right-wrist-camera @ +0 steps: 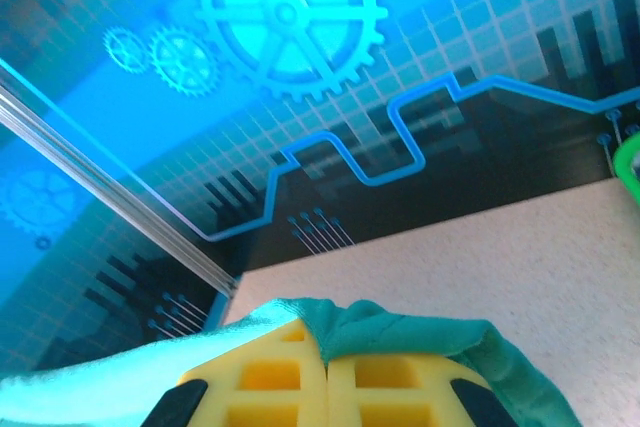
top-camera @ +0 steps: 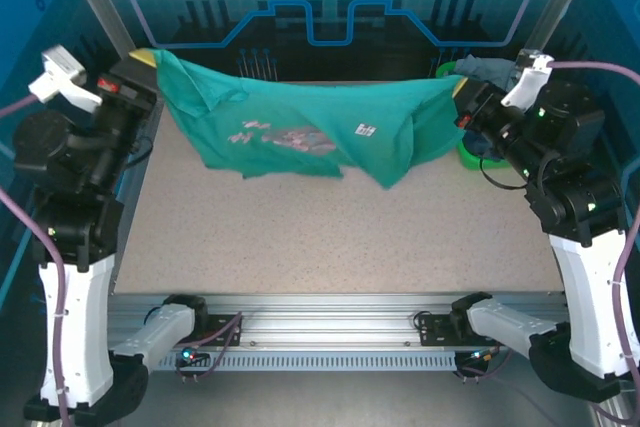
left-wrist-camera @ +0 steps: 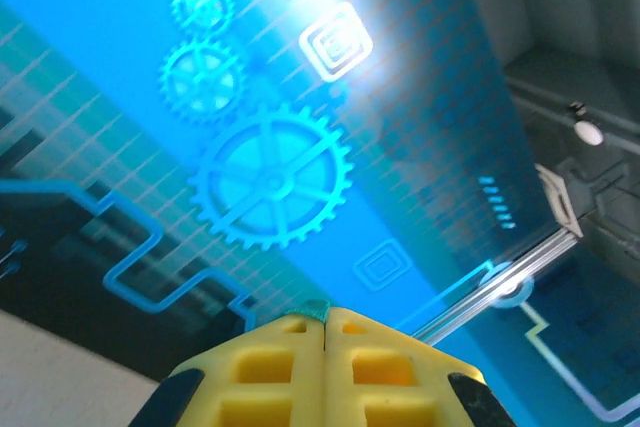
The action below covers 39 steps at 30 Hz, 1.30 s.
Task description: Fold and stack the t-shirts
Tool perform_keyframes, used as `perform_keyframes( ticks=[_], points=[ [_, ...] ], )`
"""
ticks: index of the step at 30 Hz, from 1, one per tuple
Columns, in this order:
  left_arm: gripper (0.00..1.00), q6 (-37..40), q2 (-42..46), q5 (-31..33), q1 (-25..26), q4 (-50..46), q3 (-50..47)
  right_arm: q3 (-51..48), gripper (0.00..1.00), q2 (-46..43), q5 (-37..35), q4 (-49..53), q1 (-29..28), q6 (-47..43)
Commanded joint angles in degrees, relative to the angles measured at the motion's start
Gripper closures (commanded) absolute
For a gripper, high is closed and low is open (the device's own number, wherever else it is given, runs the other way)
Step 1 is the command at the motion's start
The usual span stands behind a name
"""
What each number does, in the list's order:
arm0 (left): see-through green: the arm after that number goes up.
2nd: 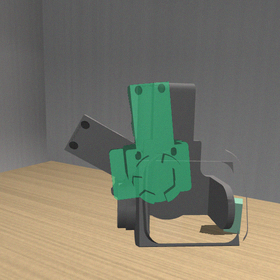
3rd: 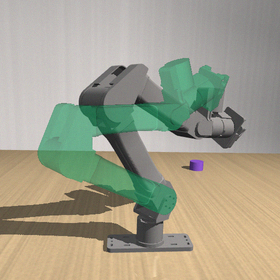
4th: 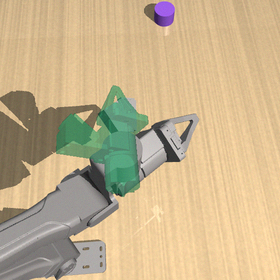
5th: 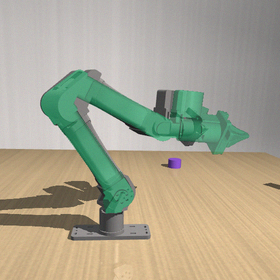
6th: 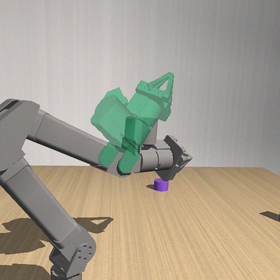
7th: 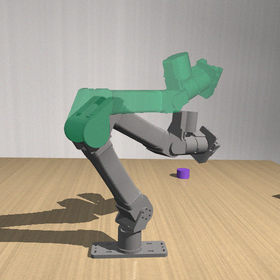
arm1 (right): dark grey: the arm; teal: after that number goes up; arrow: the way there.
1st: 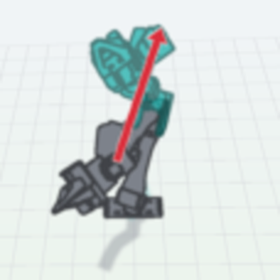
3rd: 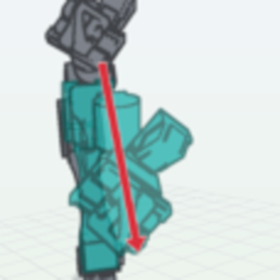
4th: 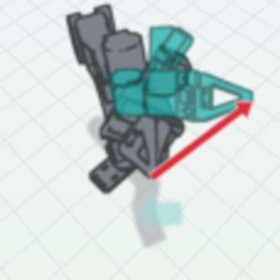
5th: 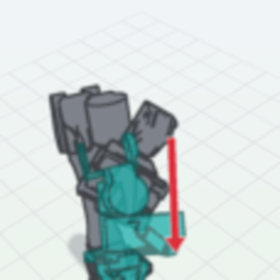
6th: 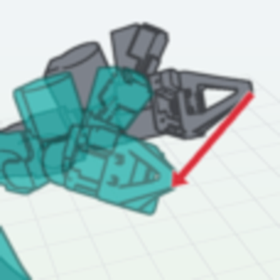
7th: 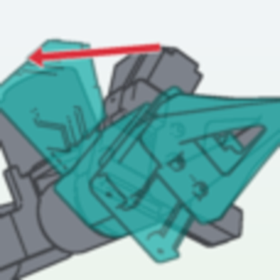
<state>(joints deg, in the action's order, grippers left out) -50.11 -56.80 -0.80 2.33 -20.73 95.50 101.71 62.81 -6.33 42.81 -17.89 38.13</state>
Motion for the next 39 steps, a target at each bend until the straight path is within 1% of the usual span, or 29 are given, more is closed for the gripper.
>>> perform_keyframes(
  ticks=[1, 4, 7, 10, 13, 15, 17, 19, 22, 23, 25, 27, 28, 30, 32, 34, 35, 36, 37, 38, 39],
  points=[
    [1.00, 1.85, -9.78, 1.83, -1.07, -1.75, 5.51, 2.08, 1.00, 7.64, 3.90, -4.38, 2.03, 2.57],
    [1.00, 0.89, -19.42, -0.61, -2.90, -0.69, 11.56, 6.43, 1.00, 15.55, 7.18, -7.26, 3.36, 3.96],
    [1.00, -0.82, -29.18, -4.88, -5.35, 2.56, 17.67, 14.43, 1.00, 24.95, 9.75, -7.96, 4.65, 3.73],
    [1.00, -2.77, -39.59, -10.09, -7.92, 2.64, 28.43, 24.93, 1.00, 34.59, 13.35, -7.48, 6.19, 4.42],
    [1.00, -3.52, -47.17, -12.98, -9.84, 1.23, 40.85, 38.33, 1.00, 43.02, 14.96, -5.09, 6.75, 4.36],
    [1.00, -3.70, -50.15, -13.64, -10.95, 0.48, 48.30, 48.05, 1.00, 47.62, 14.45, -2.43, 6.93, 4.23],
    [1.00, -4.91, -51.28, -14.30, -12.12, 1.12, 52.75, 54.45, 1.00, 50.80, 14.24, -1.02, 7.63, 5.10],
    [1.00, -6.41, -50.91, -14.98, -12.93, 1.54, 54.83, 57.00, 1.00, 51.84, 14.91, -1.42, 8.64, 6.39],
    [1.00, -6.68, -46.87, -15.90, -13.12, -0.90, 52.83, 55.74, 1.00, 50.47, 15.81, -2.44, 9.68, 6.87],
    [1.00, -6.44, -44.85, -16.15, -13.09, -2.38, 50.62, 55.06, 1.00, 49.93, 16.22, -2.02, 9.86, 6.68],
    [1.00, -6.13, -38.12, -16.29, -12.84, -4.61, 41.21, 52.03, 1.00, 47.76, 17.96, -1.12, 9.80, 5.85],
    [1.00, -6.73, -28.59, -14.50, -11.86, -5.87, 25.49, 44.76, 1.00, 43.61, 19.46, -0.45, 9.22, 4.07],
    [1.00, -7.01, -24.33, -13.32, -11.60, -7.22, 18.29, 40.07, 1.00, 41.03, 19.84, -0.57, 8.66, 3.05],
    [1.00, -7.55, -14.78, -9.44, -10.82, -13.49, 2.82, 26.12, 1.00, 33.98, 19.19, -1.40, 6.97, 1.32],
    [1.00, -8.32, -6.43, -8.20, -10.26, -17.24, -11.81, 12.91, 1.00, 28.29, 17.88, -2.34, 5.69, 1.86],
    [1.00, -9.80, 0.21, -7.51, -9.23, -18.28, -25.74, 1.14, 1.00, 25.06, 17.34, -4.84, 4.88, 4.24],
    [1.00, -10.63, 2.77, -7.89, -9.10, -17.52, -32.88, -3.83, 1.00, 25.24, 17.75, -6.75, 4.31, 4.94],
    [1.00, -11.39, 3.80, -8.69, -9.10, -16.28, -39.11, -6.37, 0.94, 27.52, 17.46, -6.90, 3.44, 5.13],
    [1.00, -12.24, 3.31, -9.84, -9.10, -13.75, -44.35, -6.70, 0.84, 30.38, 17.21, -6.16, 2.84, 5.19],
    [1.00, -12.52, 1.61, -11.67, -9.08, -9.70, -49.41, -5.36, 0.75, 35.06, 18.58, -5.30, 2.35, 5.04],
    [1.00, -12.51, -1.13, -12.32, -9.10, -6.57, -52.49, -2.96, 0.69, 39.85, 19.20, -3.64, 1.95, 4.88]
  ],
)
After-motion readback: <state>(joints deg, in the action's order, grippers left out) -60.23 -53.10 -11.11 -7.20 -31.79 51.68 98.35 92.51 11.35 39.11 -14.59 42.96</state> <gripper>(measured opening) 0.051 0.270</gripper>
